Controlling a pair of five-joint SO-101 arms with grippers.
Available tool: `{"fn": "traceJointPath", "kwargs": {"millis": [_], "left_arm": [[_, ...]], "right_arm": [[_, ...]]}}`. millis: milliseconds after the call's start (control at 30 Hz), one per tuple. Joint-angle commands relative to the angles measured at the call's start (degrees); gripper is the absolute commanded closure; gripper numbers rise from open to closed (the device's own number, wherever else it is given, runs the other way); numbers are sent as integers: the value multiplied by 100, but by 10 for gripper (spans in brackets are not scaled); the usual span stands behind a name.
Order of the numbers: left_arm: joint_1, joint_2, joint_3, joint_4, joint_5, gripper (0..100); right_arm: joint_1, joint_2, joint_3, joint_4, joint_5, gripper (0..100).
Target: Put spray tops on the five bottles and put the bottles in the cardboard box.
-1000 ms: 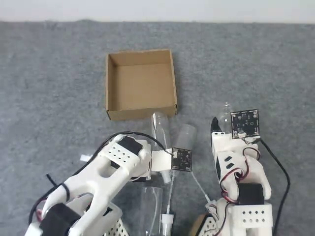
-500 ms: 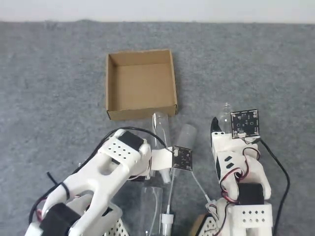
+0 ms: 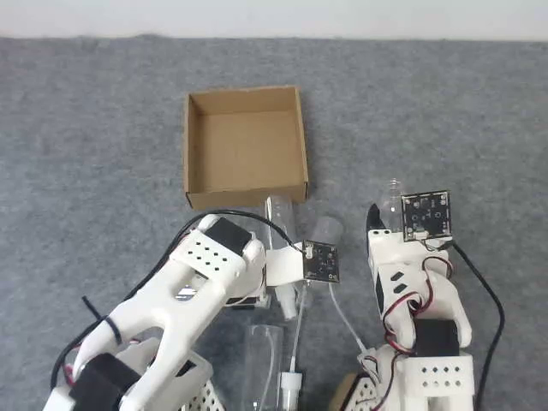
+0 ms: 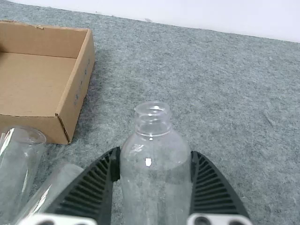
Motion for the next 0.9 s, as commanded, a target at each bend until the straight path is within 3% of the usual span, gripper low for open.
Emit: {"fn": "traceJointPath", "kwargs": {"millis": [0, 500, 667, 867], "left_arm": [[-35, 0, 84, -132, 53, 832], [-35, 18, 1051, -1415, 53, 838], [-44, 141, 1042, -1442, 62, 841], [-149, 1310, 207, -1099, 149, 883]], "right_arm": [[48, -171, -105, -136, 70, 905], [40, -171, -105, -136, 105, 906], [40, -171, -97, -136, 105, 906], [40, -171, -97, -136, 105, 906]]}}
